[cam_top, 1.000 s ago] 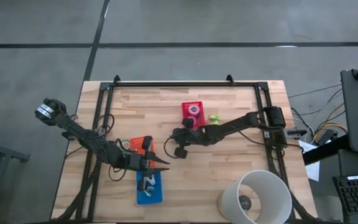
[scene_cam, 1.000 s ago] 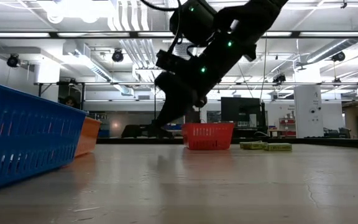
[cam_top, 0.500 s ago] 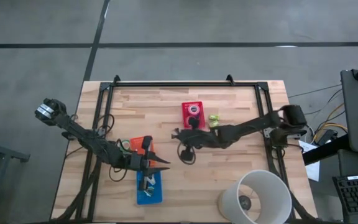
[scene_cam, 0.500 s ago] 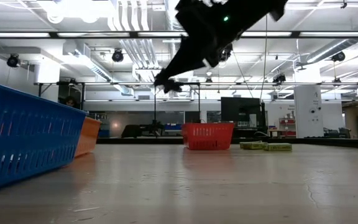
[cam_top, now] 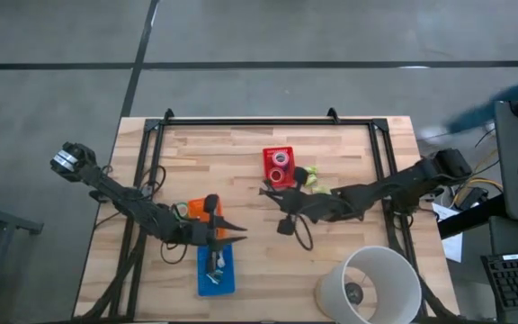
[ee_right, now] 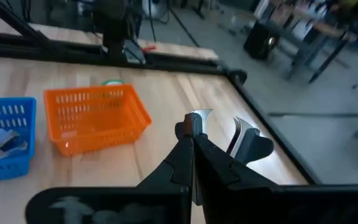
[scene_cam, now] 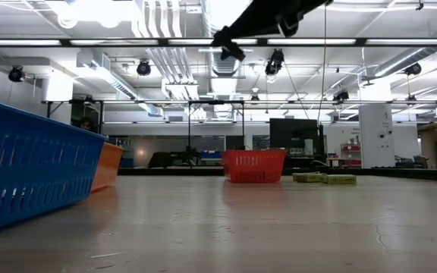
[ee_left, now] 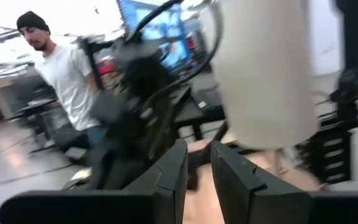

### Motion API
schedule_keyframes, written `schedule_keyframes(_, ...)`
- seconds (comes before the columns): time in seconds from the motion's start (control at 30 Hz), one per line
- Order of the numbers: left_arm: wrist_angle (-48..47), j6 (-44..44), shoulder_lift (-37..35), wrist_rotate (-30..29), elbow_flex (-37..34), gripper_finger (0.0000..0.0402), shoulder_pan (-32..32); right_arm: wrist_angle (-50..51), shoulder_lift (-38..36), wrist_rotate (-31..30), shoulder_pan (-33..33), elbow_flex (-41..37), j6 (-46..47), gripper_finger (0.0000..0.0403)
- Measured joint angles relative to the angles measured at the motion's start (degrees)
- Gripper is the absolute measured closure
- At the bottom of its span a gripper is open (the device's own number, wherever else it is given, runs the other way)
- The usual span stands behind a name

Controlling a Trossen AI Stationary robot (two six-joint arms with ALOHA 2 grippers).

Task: Pick and place Stapler, Stapler remover, tape
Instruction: Put the black staple remover into the blue bin

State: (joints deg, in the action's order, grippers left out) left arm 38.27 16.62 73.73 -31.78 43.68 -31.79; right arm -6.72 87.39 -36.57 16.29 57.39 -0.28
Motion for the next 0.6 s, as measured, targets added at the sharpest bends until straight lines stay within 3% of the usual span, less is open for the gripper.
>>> schedule_keyframes(0.3, -5.78, 0.02, 0.00, -10.51, 0.00, 0.0326, 1.54, -8.81, 0.68, -5.57, 5.20, -0.40, -12.28, 0.0395)
schedule_keyframes(0.6, -12.21, -2.94, -0.02, -12.52, 0.61, 0.0325, 3.63, -11.64, 0.75, -8.62, 7.79, -0.42, -18.00, 0.0395)
